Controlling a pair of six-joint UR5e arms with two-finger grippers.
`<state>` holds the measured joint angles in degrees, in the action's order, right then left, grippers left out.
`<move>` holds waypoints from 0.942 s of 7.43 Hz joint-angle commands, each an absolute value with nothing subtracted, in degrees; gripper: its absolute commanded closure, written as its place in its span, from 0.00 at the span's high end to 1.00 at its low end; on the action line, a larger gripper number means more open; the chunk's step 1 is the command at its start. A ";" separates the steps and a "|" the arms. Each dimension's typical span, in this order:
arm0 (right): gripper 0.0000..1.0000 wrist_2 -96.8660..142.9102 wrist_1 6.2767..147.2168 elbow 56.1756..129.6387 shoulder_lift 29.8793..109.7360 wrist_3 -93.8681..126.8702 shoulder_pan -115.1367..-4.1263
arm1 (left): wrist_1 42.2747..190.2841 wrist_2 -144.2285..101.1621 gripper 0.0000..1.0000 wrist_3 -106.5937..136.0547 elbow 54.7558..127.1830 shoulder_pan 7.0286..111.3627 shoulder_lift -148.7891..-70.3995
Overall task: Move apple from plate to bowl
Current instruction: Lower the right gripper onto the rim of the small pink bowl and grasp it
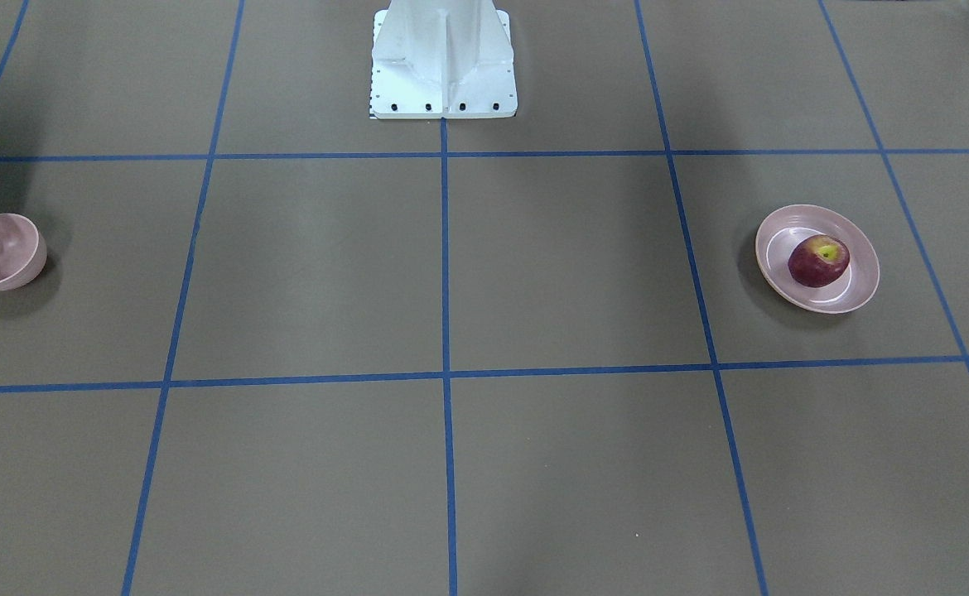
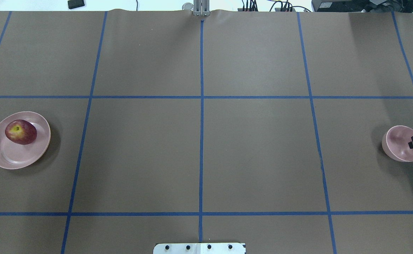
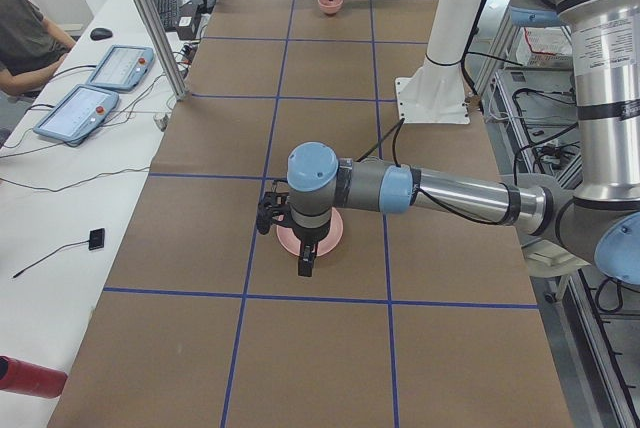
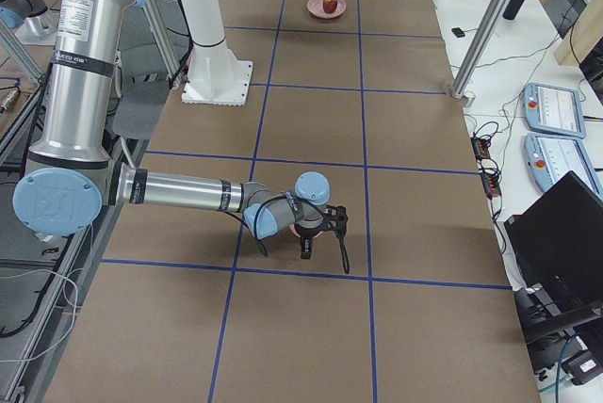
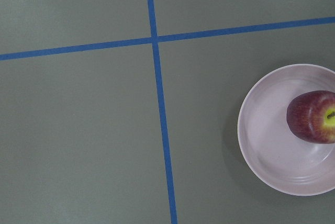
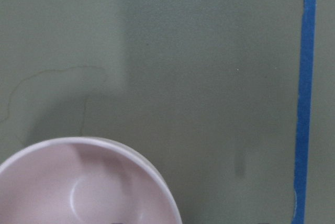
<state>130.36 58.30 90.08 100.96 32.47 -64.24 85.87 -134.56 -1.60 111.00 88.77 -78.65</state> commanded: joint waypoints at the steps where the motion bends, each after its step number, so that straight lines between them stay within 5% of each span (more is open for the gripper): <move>1: 0.06 130.69 58.18 90.00 100.63 35.06 -63.81 | 85.87 -134.56 0.98 -1.58 110.92 88.77 -78.66; 2: 0.00 130.69 58.18 90.35 100.55 36.29 -63.81 | 85.87 -134.65 0.98 -1.58 110.92 88.77 -78.66; 7: 0.00 140.69 60.02 100.34 99.76 42.68 -66.26 | 85.87 -134.74 0.98 -1.41 111.01 88.77 -78.75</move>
